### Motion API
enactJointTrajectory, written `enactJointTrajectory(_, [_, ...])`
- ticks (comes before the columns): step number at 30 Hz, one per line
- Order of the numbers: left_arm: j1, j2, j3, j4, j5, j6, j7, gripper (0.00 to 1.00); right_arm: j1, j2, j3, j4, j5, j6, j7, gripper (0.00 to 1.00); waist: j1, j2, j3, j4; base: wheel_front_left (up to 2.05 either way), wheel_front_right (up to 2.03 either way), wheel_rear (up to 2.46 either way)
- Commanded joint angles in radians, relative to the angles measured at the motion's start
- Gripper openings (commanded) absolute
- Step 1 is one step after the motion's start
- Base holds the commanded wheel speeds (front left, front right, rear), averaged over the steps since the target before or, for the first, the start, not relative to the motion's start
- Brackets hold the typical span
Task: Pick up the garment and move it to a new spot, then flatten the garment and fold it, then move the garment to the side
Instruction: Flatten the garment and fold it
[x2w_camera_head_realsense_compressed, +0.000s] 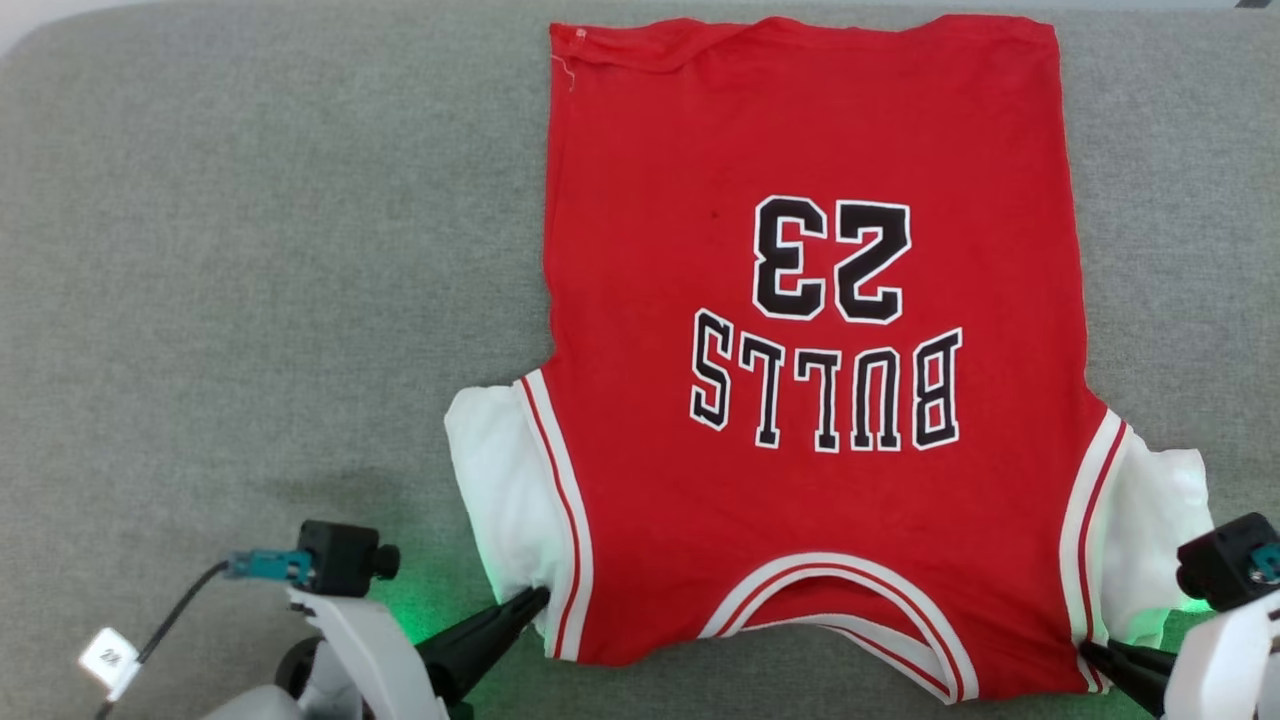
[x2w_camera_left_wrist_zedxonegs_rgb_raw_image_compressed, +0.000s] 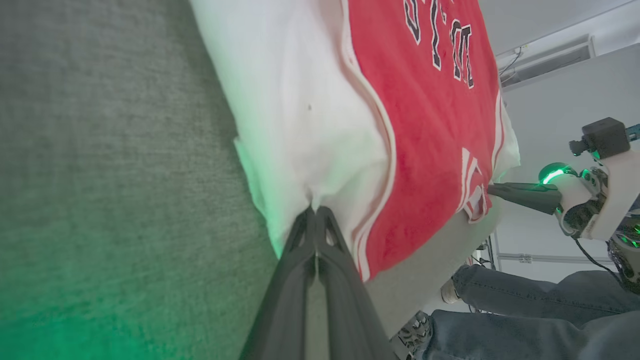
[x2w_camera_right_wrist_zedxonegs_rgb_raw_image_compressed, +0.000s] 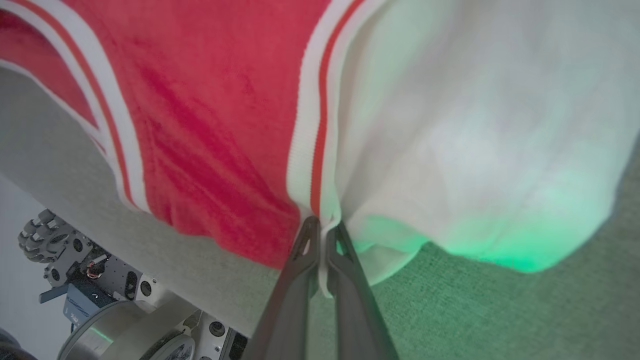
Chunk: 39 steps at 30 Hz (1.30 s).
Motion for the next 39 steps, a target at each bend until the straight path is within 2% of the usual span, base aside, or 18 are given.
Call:
enactJointTrajectory(1, [-0.005,-0.015,-0.006,0.018,0.008,-0.004,0.000,0.00,-0.009,0.005,0.018,0.024,-0.011,-0.001,-0.010,0.00,0.0000,-0.0001,0.003,0.000,0.00,0.00,0.00])
enactJointTrajectory(7, [-0.018,-0.064,-0.026,0.113,0.027,-0.012,-0.008,0.00,-0.070,0.006,0.114,0.117,-0.036,-0.001,-0.087,0.01,0.0000,-0.0001,0.010,-0.004,0.00,0.00,0.00])
enactJointTrajectory(8, [-0.019,-0.067,-0.026,0.121,0.028,-0.015,-0.012,0.00,-0.081,0.007,0.119,0.121,-0.040,-0.002,-0.107,0.12,0.0000,-0.0001,0.011,-0.005,0.00,0.00,0.00])
enactJointTrajectory(9, [-0.019,-0.069,-0.026,0.126,0.031,-0.017,-0.016,0.00,-0.089,0.008,0.123,0.126,-0.039,-0.002,-0.126,0.69,0.0000,-0.0001,0.010,-0.007,0.00,0.00,0.00])
enactJointTrajectory(10, [-0.019,-0.069,-0.024,0.129,0.032,-0.017,-0.023,0.00,-0.095,0.004,0.131,0.129,-0.040,-0.002,-0.136,0.69,0.0000,-0.0001,0.010,-0.009,0.00,0.00,0.00])
enactJointTrajectory(11, [-0.018,-0.069,-0.020,0.131,0.032,-0.018,-0.032,0.00,-0.095,-0.006,0.137,0.130,-0.045,-0.003,-0.144,1.00,0.0000,-0.0001,0.010,-0.011,0.00,0.00,0.00])
enactJointTrajectory(14, [-0.012,-0.070,-0.016,0.126,0.038,-0.022,-0.049,0.00,-0.090,-0.037,0.121,0.114,-0.042,-0.005,-0.160,1.00,0.0000,-0.0001,0.009,-0.014,0.00,0.00,0.00])
enactJointTrajectory(18, [-0.007,-0.081,-0.023,0.104,0.049,-0.025,-0.066,0.00,-0.059,-0.055,0.029,0.019,-0.017,-0.002,-0.152,1.00,0.0000,-0.0001,0.013,-0.008,0.00,0.00,0.00])
enactJointTrajectory(23, [-0.017,-0.088,-0.031,0.066,0.077,-0.023,-0.075,0.00,-0.051,-0.076,-0.141,-0.153,0.011,-0.001,-0.067,1.00,0.0000,-0.0001,0.034,0.020,0.00,0.00,0.00])
enactJointTrajectory(27, [-0.043,-0.089,-0.026,0.029,0.103,-0.012,-0.084,0.00,-0.166,-0.069,-0.251,-0.201,0.044,-0.001,0.016,1.00,0.0000,-0.0001,0.073,0.049,0.00,0.00,0.00])
enactJointTrajectory(31, [-0.087,-0.107,-0.042,-0.002,0.139,-0.010,-0.058,0.00,-0.384,-0.066,-0.255,-0.115,0.004,-0.001,0.071,1.00,0.0000,-0.0001,0.122,0.105,0.00,0.00,0.00])
enactJointTrajectory(36, [-0.154,-0.146,-0.052,-0.007,0.158,-0.021,-0.034,0.00,-0.695,-0.045,-0.193,0.128,-0.076,-0.001,0.165,1.00,0.0000,-0.0001,0.195,0.185,0.00,0.00,0.00])
enactJointTrajectory(39, [-0.190,-0.174,-0.062,0.003,0.167,-0.028,-0.024,0.00,-0.866,-0.065,-0.154,0.284,-0.161,-0.001,0.236,1.00,0.0000,-0.0001,0.251,0.230,0.00,0.00,0.00])
